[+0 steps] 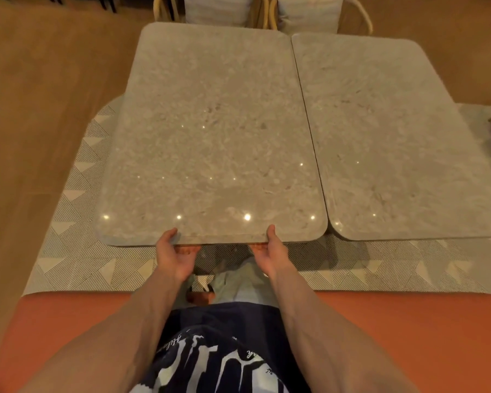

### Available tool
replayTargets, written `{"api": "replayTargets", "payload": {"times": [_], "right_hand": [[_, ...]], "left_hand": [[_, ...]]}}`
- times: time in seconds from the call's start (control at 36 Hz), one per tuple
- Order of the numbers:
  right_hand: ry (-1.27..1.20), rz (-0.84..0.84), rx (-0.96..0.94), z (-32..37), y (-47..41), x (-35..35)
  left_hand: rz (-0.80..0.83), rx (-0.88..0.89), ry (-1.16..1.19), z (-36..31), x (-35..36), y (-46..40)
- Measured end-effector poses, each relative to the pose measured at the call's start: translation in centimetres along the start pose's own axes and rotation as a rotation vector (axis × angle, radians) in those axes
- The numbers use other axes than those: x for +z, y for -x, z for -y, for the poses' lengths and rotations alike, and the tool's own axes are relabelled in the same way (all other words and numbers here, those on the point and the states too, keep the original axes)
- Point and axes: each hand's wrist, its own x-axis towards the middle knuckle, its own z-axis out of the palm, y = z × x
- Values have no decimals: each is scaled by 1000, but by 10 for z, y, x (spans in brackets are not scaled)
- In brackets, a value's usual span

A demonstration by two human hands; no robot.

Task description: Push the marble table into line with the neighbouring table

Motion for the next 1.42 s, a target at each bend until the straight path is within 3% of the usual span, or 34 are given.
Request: {"api": "replayTargets", "payload": {"times": [0.31, 0.39, 0.47, 0.56, 0.61, 0.67, 0.75, 0.83, 0.97, 1.17, 1.31, 1.42], "right_hand": [[-1, 10, 54, 2, 11, -4], [56, -23, 37, 2, 13, 2], [530, -194, -17, 8, 21, 2], [1114, -469, -263, 19, 32, 3], [1303, -575, -468, 25, 35, 18], [1345, -543, -560, 26, 33, 42], [1252, -373, -574, 18, 21, 83], [989, -161, -470, 6, 8, 121], [830, 84, -270, -18, -21, 167], [891, 103, -204, -40, -38, 220], [938, 103, -245, -72, -32, 281], [988, 135, -295, -116, -26, 349]], "left_hand": [[-31, -85, -9, -6, -1, 16], [-71, -102, -163, -12, 4, 16], [-222, -50, -684, -24, 12, 13], [-335, 36, -1015, -43, 16, 10], [-332, 133, -1125, -53, 22, 5], [-295, 254, -1212, -59, 35, -2], [-109, 238, -1162, -70, 64, -10], [53, 168, -1125, -86, 89, -14], [73, 180, -903, -125, 98, -17], [18, 98, -588, -214, 70, -44], [-41, 225, -596, -293, 67, -70], [27, 267, -595, -361, 69, -100]]}}
